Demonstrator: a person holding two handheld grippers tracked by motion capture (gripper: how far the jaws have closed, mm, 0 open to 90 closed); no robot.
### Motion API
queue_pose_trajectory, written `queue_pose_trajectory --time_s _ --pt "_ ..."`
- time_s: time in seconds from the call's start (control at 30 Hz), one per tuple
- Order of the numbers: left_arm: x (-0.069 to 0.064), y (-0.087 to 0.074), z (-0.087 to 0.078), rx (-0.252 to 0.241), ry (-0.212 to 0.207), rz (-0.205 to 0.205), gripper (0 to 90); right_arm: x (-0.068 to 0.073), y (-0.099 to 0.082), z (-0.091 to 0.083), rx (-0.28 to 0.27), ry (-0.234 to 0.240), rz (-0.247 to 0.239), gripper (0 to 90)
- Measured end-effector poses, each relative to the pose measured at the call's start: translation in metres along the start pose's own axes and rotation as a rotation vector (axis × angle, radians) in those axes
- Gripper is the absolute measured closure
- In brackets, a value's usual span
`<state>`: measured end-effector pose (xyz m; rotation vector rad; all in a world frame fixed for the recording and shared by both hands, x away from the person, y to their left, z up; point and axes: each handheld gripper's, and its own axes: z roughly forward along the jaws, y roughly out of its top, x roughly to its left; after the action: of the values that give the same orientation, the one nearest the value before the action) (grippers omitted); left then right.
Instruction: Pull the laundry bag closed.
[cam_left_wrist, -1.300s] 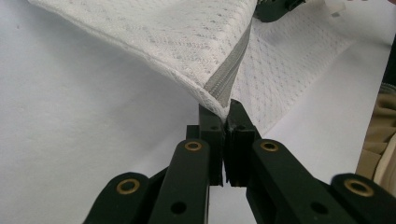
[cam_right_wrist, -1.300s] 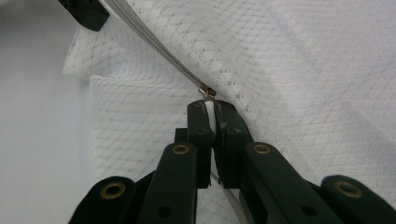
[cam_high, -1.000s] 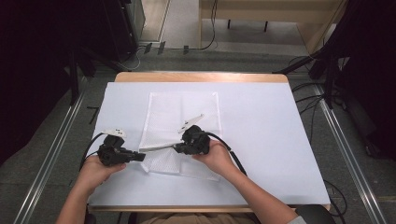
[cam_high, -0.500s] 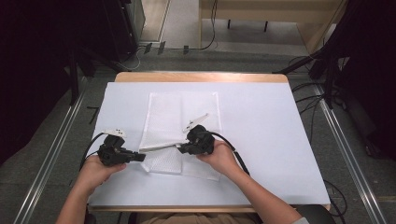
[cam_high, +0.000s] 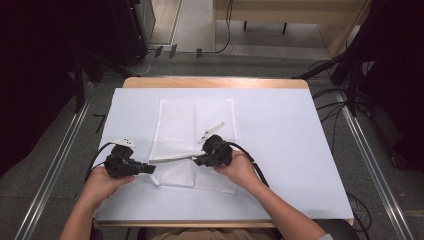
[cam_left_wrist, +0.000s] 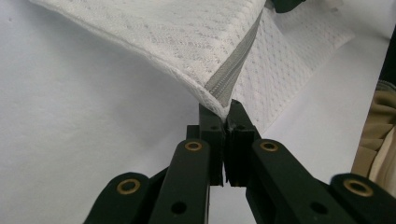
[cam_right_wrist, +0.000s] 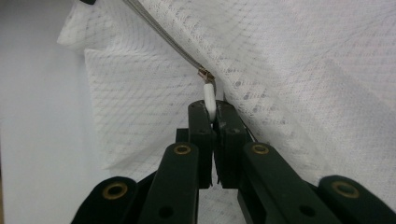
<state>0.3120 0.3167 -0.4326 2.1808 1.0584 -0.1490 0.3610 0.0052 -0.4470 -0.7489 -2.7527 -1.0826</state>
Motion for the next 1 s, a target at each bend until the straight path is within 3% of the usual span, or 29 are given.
queue_pose_trajectory --time_s 0.3,0.7,1.0 --pt "0.0 -0.001 0.0 0.002 -0.005 0.001 88.9 -0.002 -0.006 -0.008 0.016 0.002 -0.012 89.1" --pt "0.002 -0.001 -0.001 0.002 -0.006 -0.008 88.9 -0.015 -0.026 -0.029 0.018 -0.016 0.022 89.1" --pt "0.003 -0.003 -0.003 0.001 -0.011 -0.012 88.8 -0.017 -0.032 -0.036 0.034 -0.019 0.007 89.1"
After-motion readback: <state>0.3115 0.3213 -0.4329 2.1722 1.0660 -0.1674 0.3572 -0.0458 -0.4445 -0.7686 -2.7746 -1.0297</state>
